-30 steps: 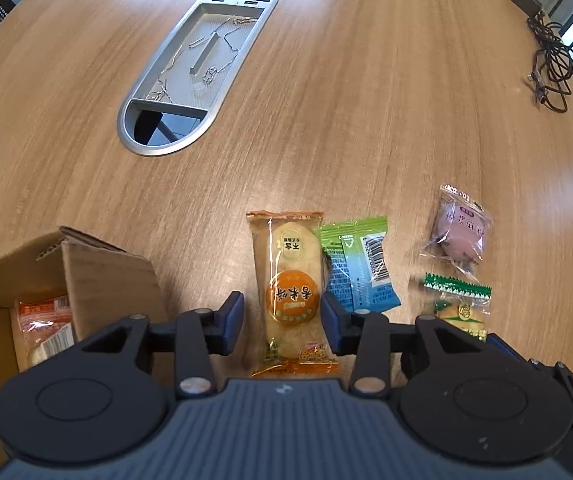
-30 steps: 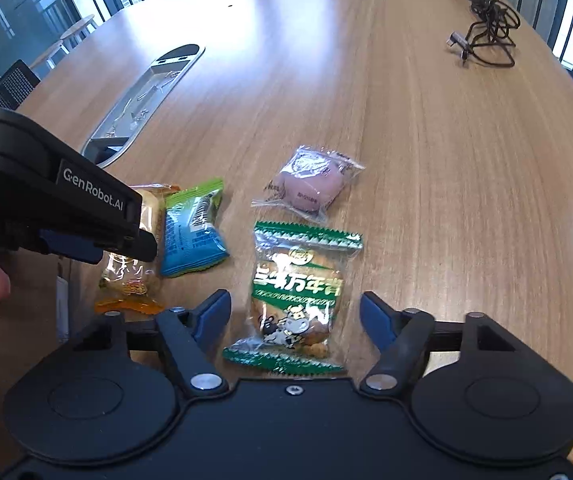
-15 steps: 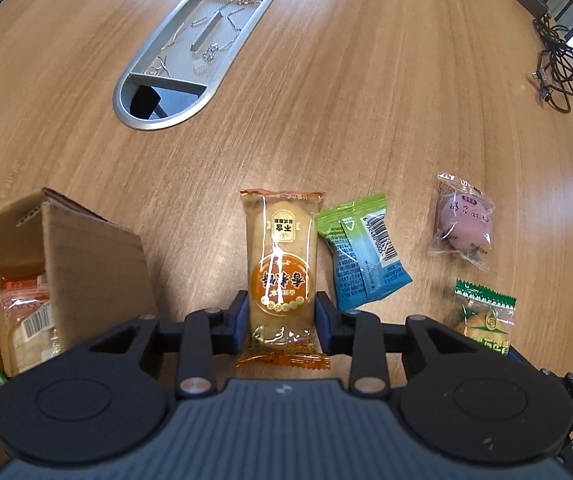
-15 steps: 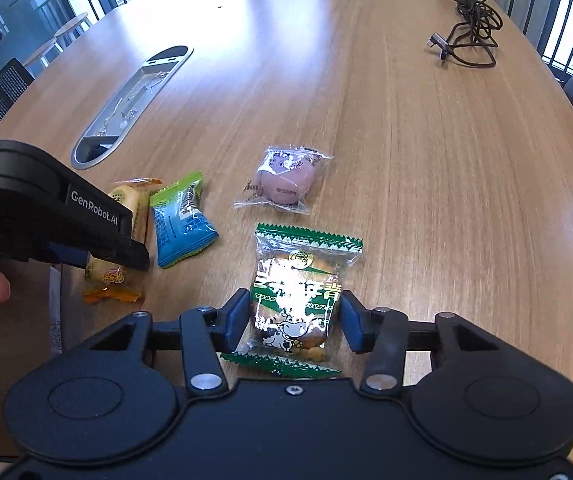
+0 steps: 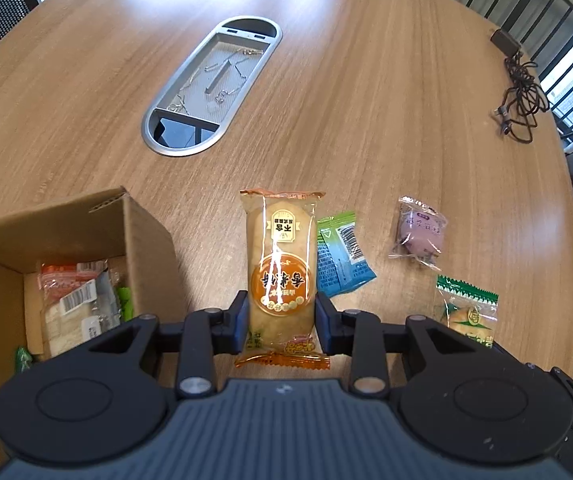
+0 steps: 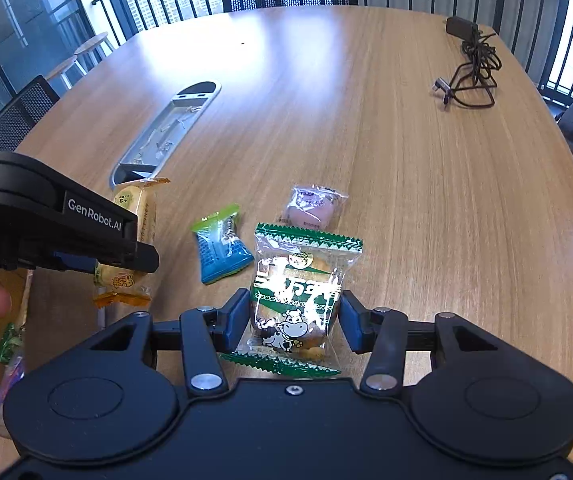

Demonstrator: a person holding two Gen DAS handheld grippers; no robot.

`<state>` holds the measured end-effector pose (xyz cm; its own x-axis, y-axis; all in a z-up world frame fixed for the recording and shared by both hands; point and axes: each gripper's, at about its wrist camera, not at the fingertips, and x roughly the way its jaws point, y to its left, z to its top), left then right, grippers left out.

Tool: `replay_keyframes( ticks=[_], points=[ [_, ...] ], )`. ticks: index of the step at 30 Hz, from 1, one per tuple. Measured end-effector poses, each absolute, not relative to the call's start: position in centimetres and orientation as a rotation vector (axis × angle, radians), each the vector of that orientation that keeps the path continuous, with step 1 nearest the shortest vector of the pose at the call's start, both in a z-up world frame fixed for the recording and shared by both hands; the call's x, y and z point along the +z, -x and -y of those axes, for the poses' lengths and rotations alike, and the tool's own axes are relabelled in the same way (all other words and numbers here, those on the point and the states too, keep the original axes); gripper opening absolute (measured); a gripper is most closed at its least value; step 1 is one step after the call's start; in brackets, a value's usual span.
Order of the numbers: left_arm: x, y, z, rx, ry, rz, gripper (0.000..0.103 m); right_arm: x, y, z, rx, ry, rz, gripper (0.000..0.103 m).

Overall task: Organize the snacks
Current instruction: 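Carry both packets over the box and open both grippers inside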

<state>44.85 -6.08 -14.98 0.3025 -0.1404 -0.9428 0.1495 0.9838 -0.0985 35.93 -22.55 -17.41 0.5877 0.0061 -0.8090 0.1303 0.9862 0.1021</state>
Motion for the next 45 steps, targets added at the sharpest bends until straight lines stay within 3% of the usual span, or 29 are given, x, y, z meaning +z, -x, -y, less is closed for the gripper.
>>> replay_keyframes(
  ticks=[26, 45],
  points=[
    [-8.1, -36.4, 2.8, -0.170, 0.062, -1.084, 0.033, -12.5, -31.0, 21.0, 0.019, -0.130, -0.825, 0.047],
    [-5.9, -33.4, -5.0, -0.032, 0.165, -1.023, 0.033, -11.3, -30.6, 15.3, 0.160, -0.086, -0.787, 0.047]
  ],
)
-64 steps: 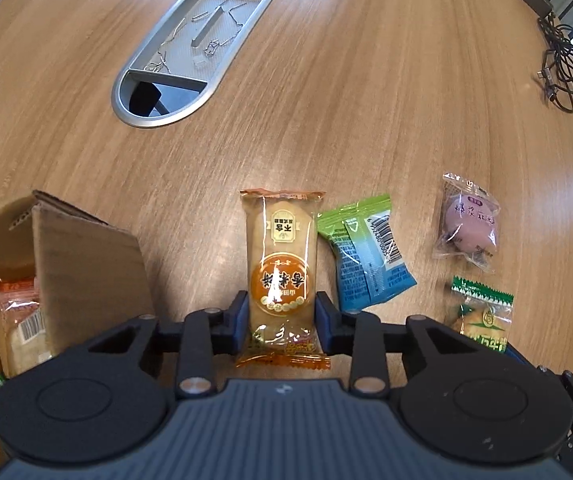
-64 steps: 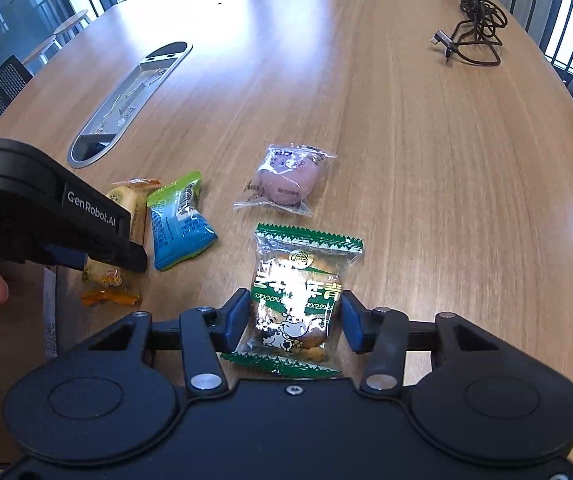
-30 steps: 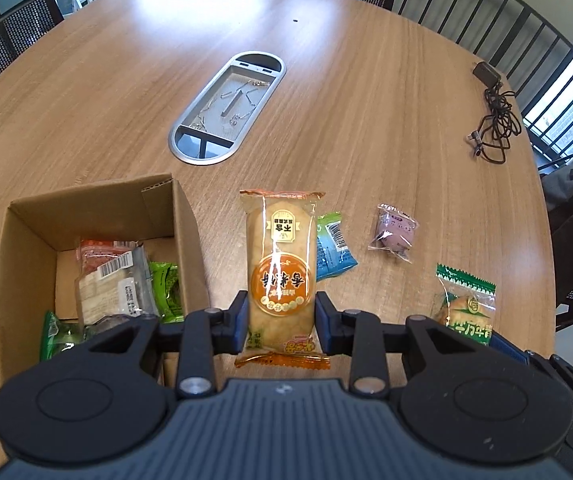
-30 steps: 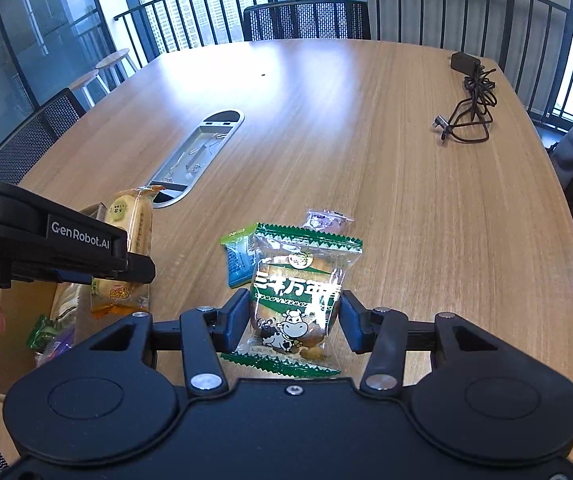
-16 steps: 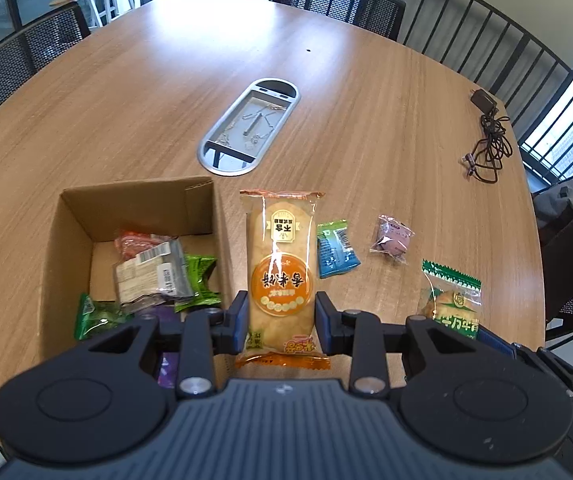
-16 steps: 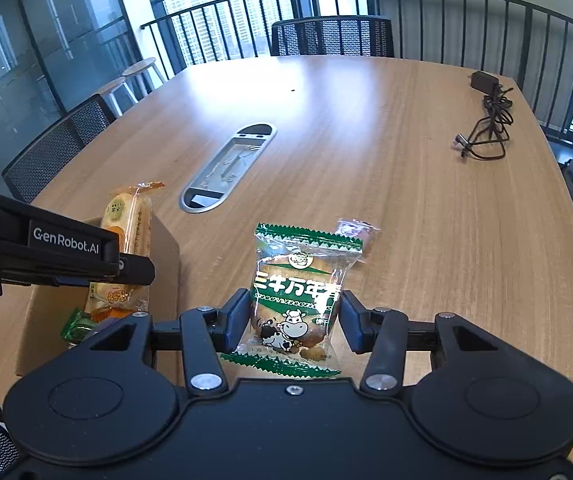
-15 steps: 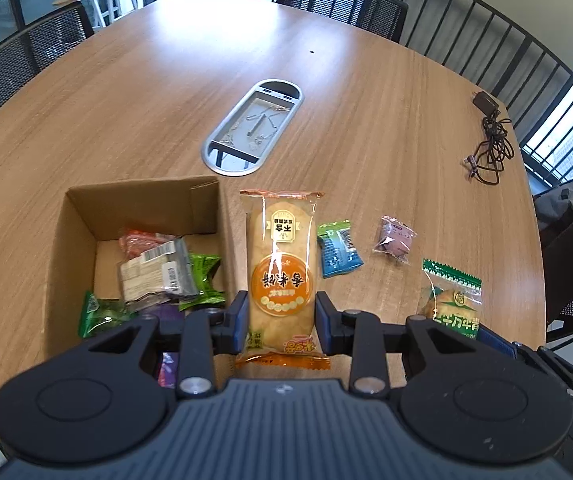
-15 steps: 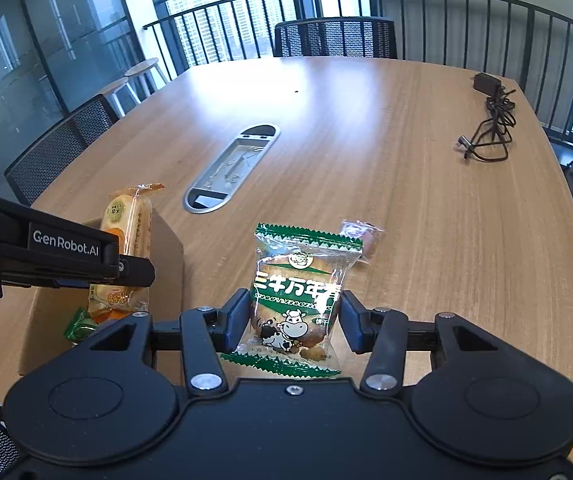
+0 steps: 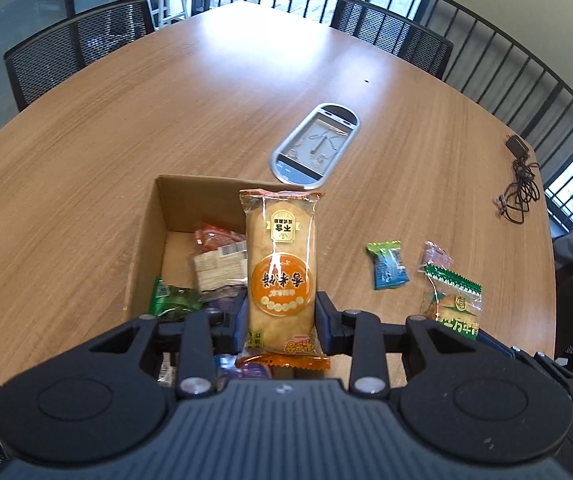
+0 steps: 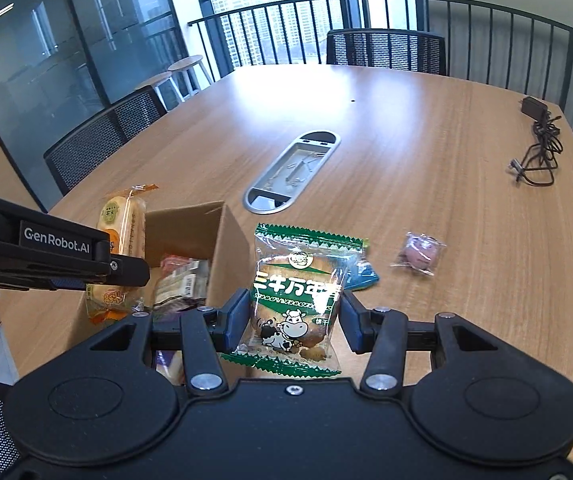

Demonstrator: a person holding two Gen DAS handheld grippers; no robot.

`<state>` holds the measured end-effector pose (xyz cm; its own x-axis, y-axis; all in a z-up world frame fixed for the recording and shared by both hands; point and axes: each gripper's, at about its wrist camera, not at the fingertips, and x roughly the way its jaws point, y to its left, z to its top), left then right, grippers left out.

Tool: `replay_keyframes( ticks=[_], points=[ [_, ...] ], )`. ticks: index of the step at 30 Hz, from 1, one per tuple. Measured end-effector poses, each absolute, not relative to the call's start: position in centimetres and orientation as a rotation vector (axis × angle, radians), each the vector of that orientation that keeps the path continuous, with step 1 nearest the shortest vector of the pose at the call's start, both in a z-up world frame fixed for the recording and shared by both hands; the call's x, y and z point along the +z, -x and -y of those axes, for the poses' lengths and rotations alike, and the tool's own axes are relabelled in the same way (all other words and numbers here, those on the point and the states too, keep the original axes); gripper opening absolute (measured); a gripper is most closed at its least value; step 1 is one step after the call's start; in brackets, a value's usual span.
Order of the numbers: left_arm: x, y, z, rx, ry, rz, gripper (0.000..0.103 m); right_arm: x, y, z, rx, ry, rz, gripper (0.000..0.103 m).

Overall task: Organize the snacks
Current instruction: 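Carry both packets over the box and open both grippers inside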

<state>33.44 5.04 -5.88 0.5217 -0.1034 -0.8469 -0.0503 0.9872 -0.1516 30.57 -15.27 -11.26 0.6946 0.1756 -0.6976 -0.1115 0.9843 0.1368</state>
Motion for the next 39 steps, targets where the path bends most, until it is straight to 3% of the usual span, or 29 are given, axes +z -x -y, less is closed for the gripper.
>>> replay_keyframes(
  ticks=[39],
  points=[
    [-7.5, -37.0, -14.5, 0.067, 0.286, -1.033, 0.036, -11.4, -31.9, 7.6, 0.256, 0.015, -0.813, 0.048]
  ],
)
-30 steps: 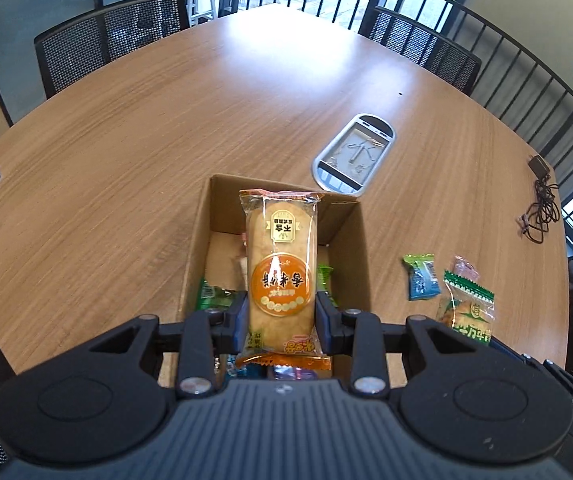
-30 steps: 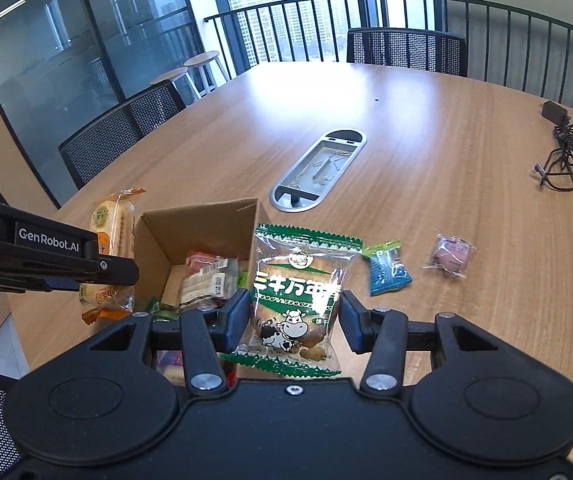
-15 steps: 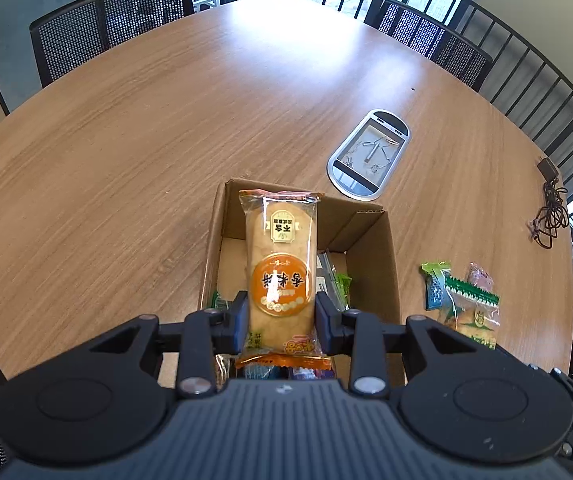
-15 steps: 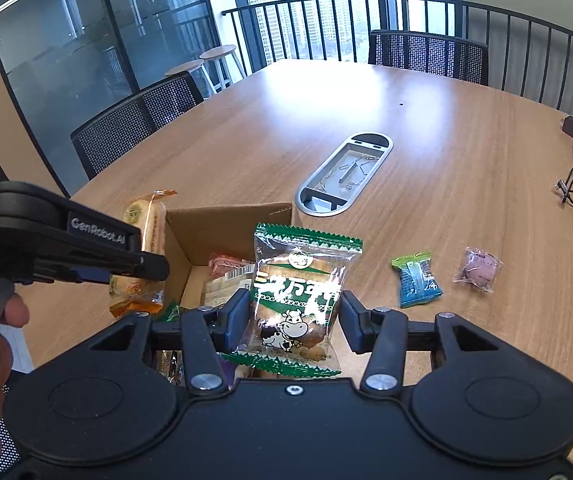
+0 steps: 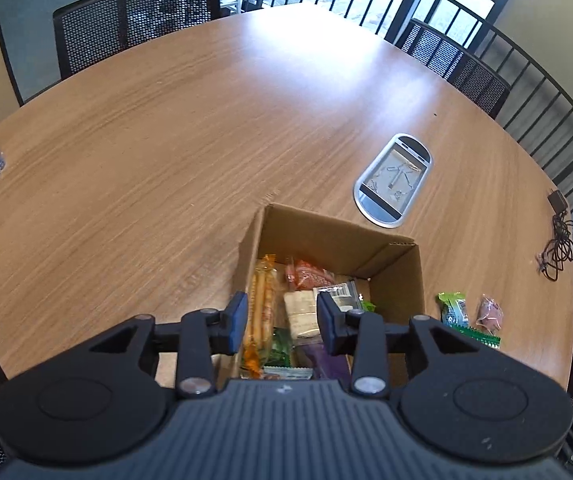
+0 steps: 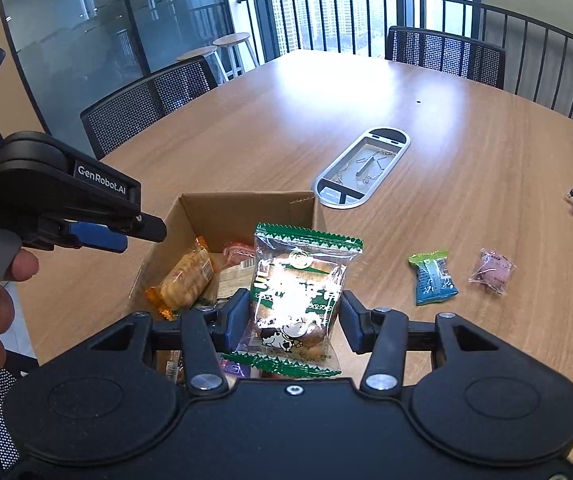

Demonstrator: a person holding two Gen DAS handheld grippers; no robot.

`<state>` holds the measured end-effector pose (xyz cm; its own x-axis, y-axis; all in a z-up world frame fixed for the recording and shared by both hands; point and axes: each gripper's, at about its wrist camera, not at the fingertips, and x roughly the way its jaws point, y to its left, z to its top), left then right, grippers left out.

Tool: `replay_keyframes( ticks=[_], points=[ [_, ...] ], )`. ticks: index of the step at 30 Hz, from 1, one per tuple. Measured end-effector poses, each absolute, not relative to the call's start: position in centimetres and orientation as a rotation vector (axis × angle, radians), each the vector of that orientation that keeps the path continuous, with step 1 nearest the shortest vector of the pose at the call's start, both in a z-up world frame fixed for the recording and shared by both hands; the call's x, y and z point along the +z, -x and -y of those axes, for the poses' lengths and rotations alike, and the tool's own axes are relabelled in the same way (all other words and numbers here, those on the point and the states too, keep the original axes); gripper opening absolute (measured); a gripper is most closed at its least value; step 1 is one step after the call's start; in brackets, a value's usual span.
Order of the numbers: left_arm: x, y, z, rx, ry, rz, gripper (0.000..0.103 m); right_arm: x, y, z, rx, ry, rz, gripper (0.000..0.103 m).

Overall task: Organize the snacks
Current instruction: 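Carry both packets over the box and open both grippers inside, then move both open grippers back toward the last two packets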

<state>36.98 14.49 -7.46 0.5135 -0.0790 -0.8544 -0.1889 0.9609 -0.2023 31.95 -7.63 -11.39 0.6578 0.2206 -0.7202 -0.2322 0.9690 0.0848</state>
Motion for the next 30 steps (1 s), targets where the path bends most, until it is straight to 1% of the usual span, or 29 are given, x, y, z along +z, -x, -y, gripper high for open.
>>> replay_keyframes(
  ticks=[3, 6, 12, 14, 15, 17, 20, 23, 25, 30],
  points=[
    [-7.2, -36.6, -15.2, 0.084, 0.295, -1.027, 0.036, -11.4, -31.7, 7.4, 0.263, 0.026, -0.814, 0.050],
    [-7.1, -36.1, -15.6, 0.098, 0.305, -1.025, 0.038, -11.4, -31.4, 7.4, 0.260, 0.029, -0.811, 0.057],
    [-7.1, -35.3, -15.1, 0.104, 0.307, -1.027, 0.046, -11.4, -30.6, 8.0, 0.255, 0.022, -0.812, 0.058],
    [-7.0, -35.0, -14.7, 0.105, 0.301, -1.026, 0.056, -11.4, -30.4, 8.3, 0.251, 0.018, -0.811, 0.058],
    [-7.0, -34.8, -14.4, 0.107, 0.296, -1.026, 0.059, -11.4, -30.3, 8.5, 0.247, 0.015, -0.812, 0.058],
    [-7.1, -34.5, -13.9, 0.105, 0.285, -1.031, 0.068, -11.4, -30.0, 9.1, 0.239, 0.009, -0.813, 0.058],
    [-7.2, -34.4, -12.9, 0.085, 0.278, -1.048, 0.078, -11.6, -29.6, 10.1, 0.214, -0.010, -0.817, 0.062],
    [-7.3, -34.2, -11.8, 0.066, 0.260, -1.051, 0.081, -11.7, -29.4, 11.2, 0.187, -0.030, -0.821, 0.065],
    [-7.3, -34.1, -11.1, 0.054, 0.256, -1.053, 0.081, -11.8, -29.3, 11.8, 0.171, -0.040, -0.820, 0.070],
    [-7.0, -34.1, -9.3, 0.006, 0.235, -1.046, 0.081, -11.9, -29.0, 13.5, 0.132, -0.066, -0.811, 0.072]
  ],
)
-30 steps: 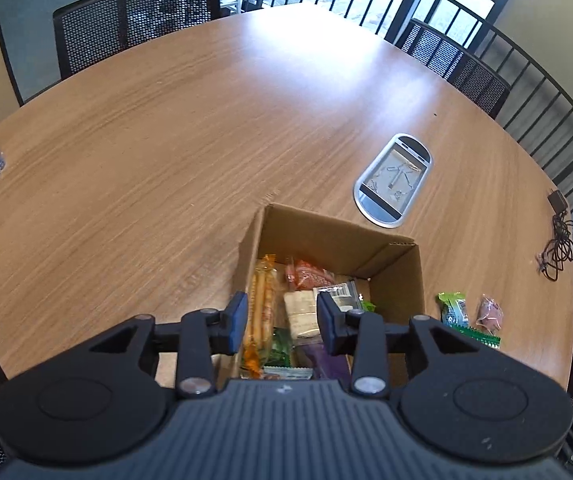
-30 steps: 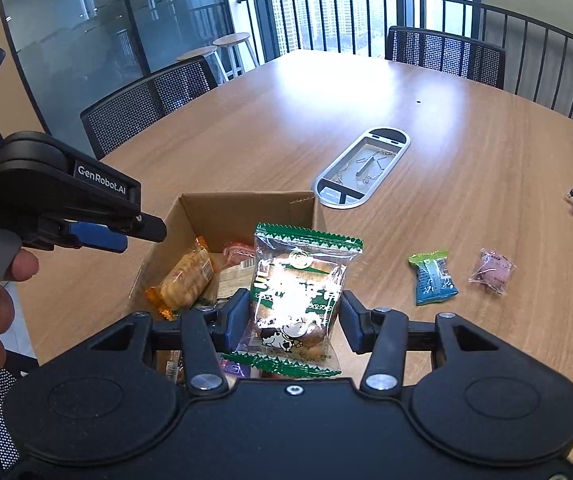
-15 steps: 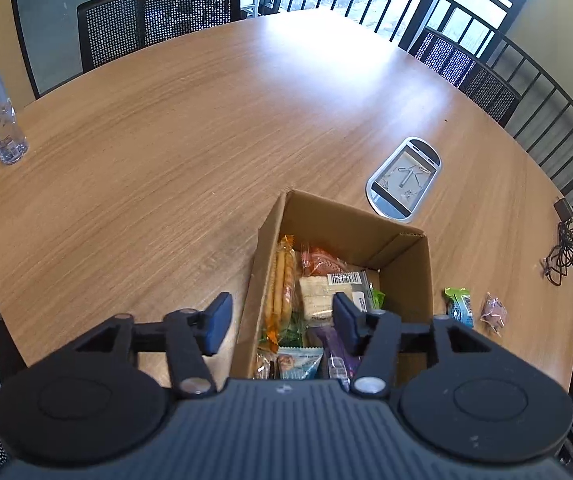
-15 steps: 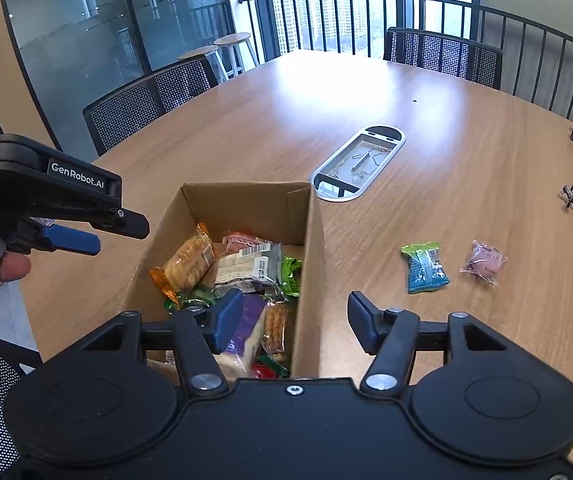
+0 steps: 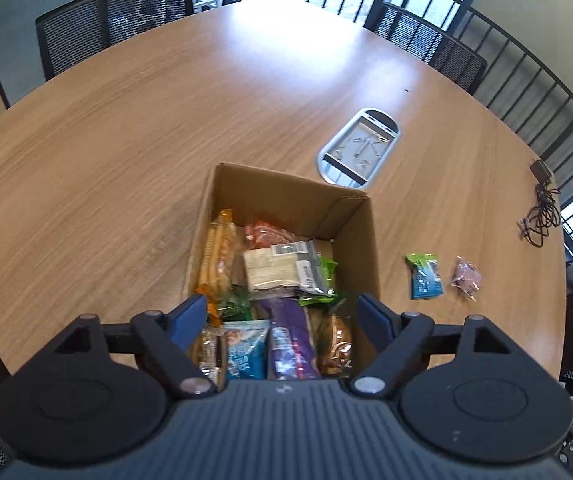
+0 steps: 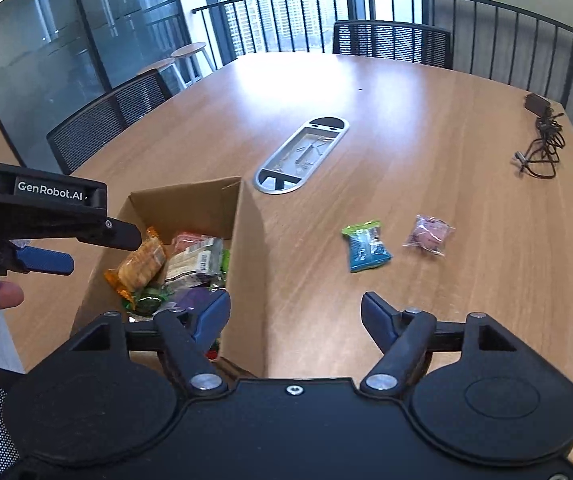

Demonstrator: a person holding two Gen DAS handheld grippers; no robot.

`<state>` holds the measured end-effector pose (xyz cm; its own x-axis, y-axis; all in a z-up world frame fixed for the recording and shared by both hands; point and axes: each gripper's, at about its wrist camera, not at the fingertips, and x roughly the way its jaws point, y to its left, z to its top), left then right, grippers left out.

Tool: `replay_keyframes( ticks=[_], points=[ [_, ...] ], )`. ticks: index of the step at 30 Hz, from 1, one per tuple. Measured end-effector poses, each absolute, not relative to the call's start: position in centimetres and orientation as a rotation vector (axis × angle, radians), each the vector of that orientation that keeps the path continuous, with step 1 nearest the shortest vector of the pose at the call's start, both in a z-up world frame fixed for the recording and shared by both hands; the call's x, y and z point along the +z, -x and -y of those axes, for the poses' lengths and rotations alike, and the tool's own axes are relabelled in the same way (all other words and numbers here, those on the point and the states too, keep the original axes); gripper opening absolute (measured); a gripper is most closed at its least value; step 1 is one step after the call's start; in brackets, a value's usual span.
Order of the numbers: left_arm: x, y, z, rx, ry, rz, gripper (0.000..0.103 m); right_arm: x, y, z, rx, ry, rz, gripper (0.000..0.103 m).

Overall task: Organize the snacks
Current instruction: 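Move both open grippers back toward the last two packets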

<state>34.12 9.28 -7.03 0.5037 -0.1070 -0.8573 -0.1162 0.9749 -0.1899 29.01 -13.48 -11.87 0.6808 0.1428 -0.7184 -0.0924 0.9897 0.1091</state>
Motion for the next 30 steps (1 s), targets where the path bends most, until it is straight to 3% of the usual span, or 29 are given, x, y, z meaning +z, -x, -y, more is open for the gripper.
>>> replay_keyframes(
  ticks=[30],
  points=[
    [-9.1, -39.0, 1.4, -0.262, 0.072, -1.076, 0.081, -14.2, -30.1, 20.2, -0.132, -0.202, -0.812, 0.072]
  ],
)
